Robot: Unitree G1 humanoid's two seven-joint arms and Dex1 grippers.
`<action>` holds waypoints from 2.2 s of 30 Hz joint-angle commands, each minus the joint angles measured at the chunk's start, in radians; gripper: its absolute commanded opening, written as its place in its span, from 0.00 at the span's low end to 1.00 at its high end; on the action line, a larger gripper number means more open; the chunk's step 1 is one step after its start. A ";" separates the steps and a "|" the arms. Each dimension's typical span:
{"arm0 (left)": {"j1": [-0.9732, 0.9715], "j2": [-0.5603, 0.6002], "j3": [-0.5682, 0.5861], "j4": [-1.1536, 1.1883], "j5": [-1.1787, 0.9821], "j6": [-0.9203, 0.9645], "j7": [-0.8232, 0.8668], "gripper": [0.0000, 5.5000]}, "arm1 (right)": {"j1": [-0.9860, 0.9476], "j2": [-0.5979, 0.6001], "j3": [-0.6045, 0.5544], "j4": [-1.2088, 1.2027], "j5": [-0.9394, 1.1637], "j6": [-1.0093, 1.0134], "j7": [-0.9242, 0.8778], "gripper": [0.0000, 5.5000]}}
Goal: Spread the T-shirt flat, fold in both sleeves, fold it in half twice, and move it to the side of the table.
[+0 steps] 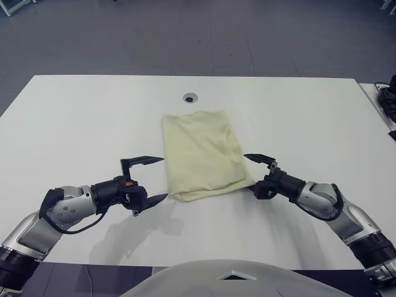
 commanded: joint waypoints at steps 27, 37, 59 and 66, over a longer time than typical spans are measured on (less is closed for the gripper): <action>-0.132 -0.129 -0.148 0.153 0.232 -0.014 -0.144 0.65 | -0.161 0.080 0.062 -0.050 0.478 0.658 0.690 0.00; -0.171 -0.117 -0.165 0.221 0.275 -0.047 -0.169 0.81 | -0.182 0.127 -0.048 -0.110 0.670 0.917 0.706 0.00; -0.199 -0.116 -0.184 0.260 0.371 -0.033 -0.136 0.69 | -0.207 0.198 -0.194 -0.196 0.900 1.246 0.627 0.00; -0.160 -0.094 -0.174 0.253 0.346 -0.008 -0.138 0.44 | -0.192 0.180 -0.207 -0.203 0.905 1.250 0.621 0.00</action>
